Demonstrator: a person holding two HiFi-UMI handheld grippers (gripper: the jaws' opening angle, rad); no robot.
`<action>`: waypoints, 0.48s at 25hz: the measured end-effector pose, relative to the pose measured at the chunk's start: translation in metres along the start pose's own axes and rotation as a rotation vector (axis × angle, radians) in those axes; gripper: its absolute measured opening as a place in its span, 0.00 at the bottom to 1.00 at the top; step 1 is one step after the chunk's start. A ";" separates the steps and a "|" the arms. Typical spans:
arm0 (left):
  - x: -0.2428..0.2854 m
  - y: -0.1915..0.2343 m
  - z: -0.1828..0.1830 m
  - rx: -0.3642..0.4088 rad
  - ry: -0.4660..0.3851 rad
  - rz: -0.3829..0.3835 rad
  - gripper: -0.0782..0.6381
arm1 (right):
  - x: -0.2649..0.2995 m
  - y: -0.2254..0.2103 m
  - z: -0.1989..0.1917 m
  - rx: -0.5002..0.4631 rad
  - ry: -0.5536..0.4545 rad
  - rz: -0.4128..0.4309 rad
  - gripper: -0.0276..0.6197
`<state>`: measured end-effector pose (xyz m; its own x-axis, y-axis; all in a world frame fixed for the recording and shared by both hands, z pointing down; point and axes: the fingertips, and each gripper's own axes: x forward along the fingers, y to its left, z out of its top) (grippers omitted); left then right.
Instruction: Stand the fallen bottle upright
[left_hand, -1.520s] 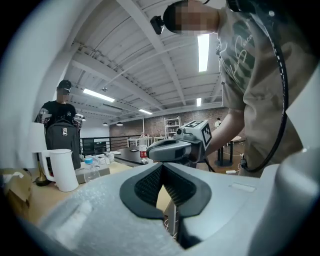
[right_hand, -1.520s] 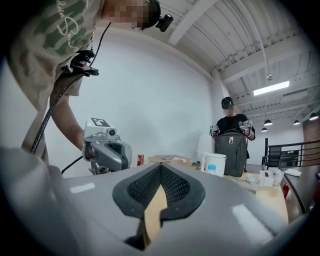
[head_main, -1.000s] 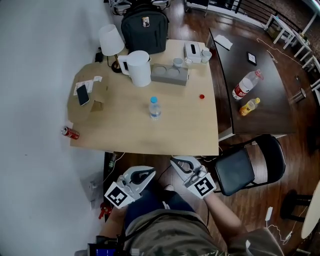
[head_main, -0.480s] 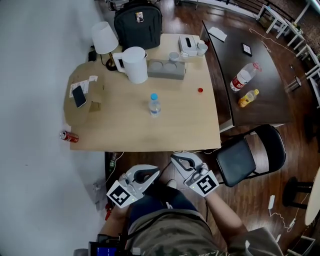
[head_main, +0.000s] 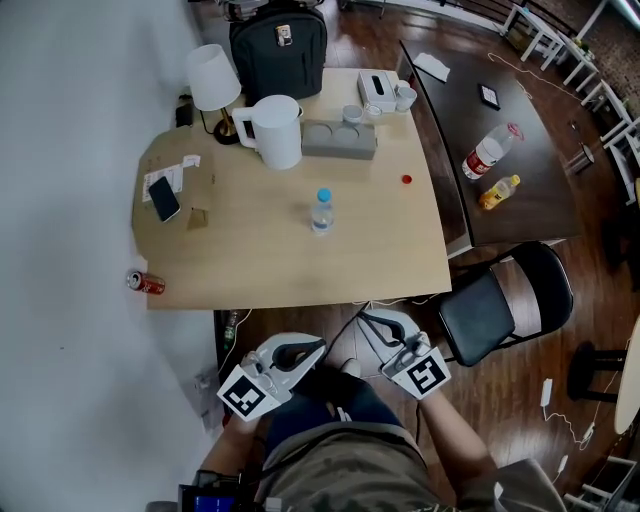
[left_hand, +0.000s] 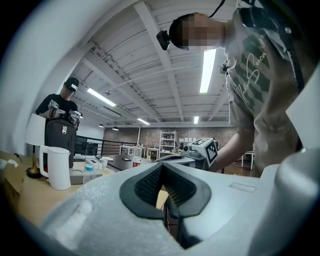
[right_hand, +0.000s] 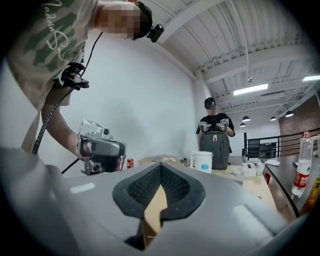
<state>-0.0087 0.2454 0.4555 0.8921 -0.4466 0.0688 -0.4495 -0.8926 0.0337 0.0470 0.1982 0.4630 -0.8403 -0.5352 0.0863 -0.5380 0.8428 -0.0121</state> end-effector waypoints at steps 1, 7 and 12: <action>-0.003 0.001 0.002 0.010 -0.012 -0.004 0.11 | 0.002 0.004 0.002 0.000 -0.005 0.002 0.05; -0.015 0.000 0.011 0.011 -0.064 -0.015 0.11 | 0.012 0.032 0.013 -0.010 -0.032 0.061 0.05; -0.023 -0.015 0.021 0.049 -0.064 0.018 0.11 | 0.005 0.052 0.015 -0.033 -0.038 0.103 0.05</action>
<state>-0.0217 0.2676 0.4320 0.8858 -0.4640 0.0046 -0.4639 -0.8857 -0.0156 0.0136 0.2381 0.4478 -0.8933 -0.4470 0.0481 -0.4468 0.8945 0.0136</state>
